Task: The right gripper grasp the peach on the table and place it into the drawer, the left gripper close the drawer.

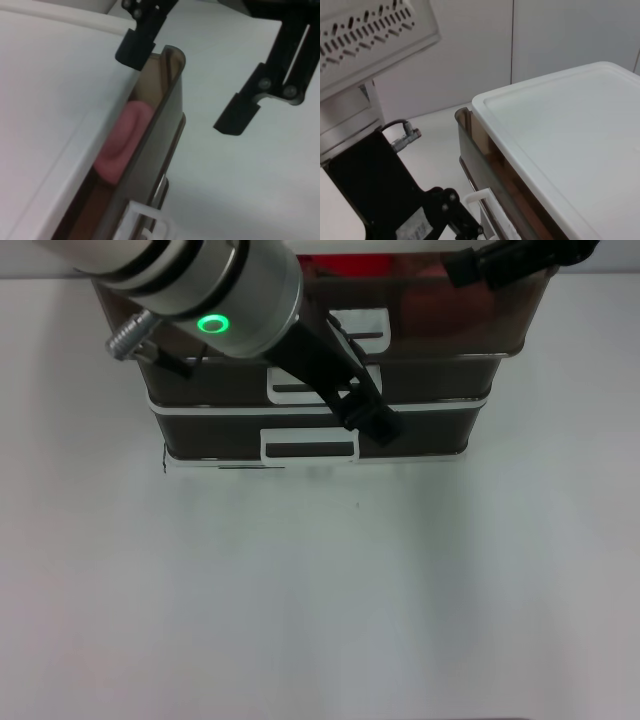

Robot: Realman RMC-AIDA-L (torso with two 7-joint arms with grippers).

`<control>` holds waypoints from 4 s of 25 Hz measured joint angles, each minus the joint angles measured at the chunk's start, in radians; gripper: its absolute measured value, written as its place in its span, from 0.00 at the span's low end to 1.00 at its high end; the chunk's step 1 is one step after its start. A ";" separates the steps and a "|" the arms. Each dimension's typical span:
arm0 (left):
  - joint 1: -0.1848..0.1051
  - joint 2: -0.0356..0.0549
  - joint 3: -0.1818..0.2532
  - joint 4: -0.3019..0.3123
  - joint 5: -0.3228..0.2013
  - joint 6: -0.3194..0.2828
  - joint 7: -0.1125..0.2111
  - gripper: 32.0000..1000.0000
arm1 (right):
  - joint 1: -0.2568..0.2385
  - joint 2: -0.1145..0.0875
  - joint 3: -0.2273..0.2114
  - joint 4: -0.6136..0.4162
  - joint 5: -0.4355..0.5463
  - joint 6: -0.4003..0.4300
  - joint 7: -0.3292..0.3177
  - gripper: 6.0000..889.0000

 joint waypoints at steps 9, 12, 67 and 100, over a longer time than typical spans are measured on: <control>0.002 -0.0006 0.005 -0.011 0.004 -0.006 0.001 0.81 | -0.001 0.000 0.001 0.000 0.000 0.000 -0.001 0.98; 0.000 -0.0002 0.006 -0.040 0.006 -0.017 0.010 0.81 | -0.001 0.000 0.009 0.000 0.000 0.000 -0.002 0.98; 0.002 0.0012 0.004 -0.091 0.052 -0.113 0.026 0.81 | -0.003 0.000 0.012 0.009 0.000 -0.002 -0.009 0.98; 0.022 0.0002 -0.005 -0.003 -0.085 0.043 -0.023 0.81 | -0.022 0.000 0.012 0.011 -0.005 -0.002 -0.015 0.98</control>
